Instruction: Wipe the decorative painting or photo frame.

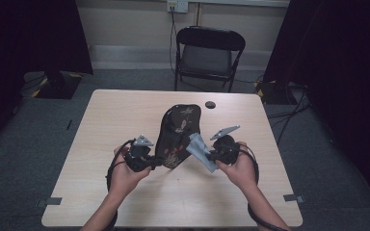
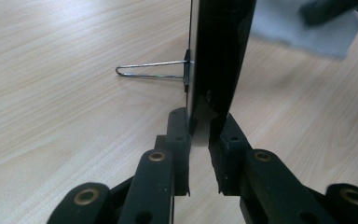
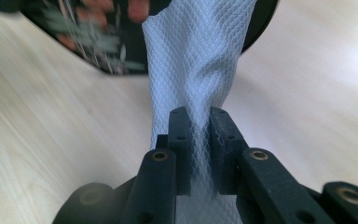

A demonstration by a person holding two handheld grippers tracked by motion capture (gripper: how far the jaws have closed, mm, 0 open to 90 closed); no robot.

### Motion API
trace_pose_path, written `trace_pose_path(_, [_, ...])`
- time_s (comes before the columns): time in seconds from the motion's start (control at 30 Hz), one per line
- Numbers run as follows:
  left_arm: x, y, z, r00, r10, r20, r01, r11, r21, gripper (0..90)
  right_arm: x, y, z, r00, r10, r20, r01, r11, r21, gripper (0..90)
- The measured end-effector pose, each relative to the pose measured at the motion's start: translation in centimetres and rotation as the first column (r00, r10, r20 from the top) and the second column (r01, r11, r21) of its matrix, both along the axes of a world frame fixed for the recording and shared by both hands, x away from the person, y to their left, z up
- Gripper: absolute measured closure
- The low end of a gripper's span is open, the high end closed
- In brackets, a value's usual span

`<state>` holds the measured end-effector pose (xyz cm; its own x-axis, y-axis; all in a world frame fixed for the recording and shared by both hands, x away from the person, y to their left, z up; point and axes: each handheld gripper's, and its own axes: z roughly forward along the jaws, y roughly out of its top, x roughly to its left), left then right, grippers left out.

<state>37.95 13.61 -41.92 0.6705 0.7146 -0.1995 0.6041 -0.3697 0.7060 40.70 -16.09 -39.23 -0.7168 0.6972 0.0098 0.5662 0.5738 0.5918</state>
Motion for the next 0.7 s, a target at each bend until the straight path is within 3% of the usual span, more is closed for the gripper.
trace_pose_path(0.17, [0.0, 0.0, 0.0, 1.0000, 0.000, -0.002, 0.000, 1.0000, 0.001, 78.7, 0.0, 0.0, 4.8, 0.9961, 0.001, 0.088, -0.004, 1.000, 0.029, 81.0])
trace_pose_path(0.37, [0.0, 0.0, 0.0, 1.0000, -0.002, -0.001, 0.002, 1.0000, 0.001, 78.7, 0.5, 0.7, 8.9, 0.9887, 0.001, 0.150, -0.013, 0.996, 0.083, 81.0])
trace_pose_path(0.53, [0.1, 0.1, 0.0, 1.0000, -0.001, 0.001, 0.001, 1.0000, -0.002, 78.6, 1.1, 2.0, 9.7, 0.9869, 0.017, 0.160, -0.034, 0.994, 0.104, 81.0])
trace_pose_path(0.7, [0.1, 0.1, -0.1, 1.0000, -0.005, 0.002, 0.005, 1.0000, -0.003, 78.6, 1.4, 2.9, 8.5, 0.9894, 0.030, 0.142, -0.043, 0.995, 0.095, 81.0])
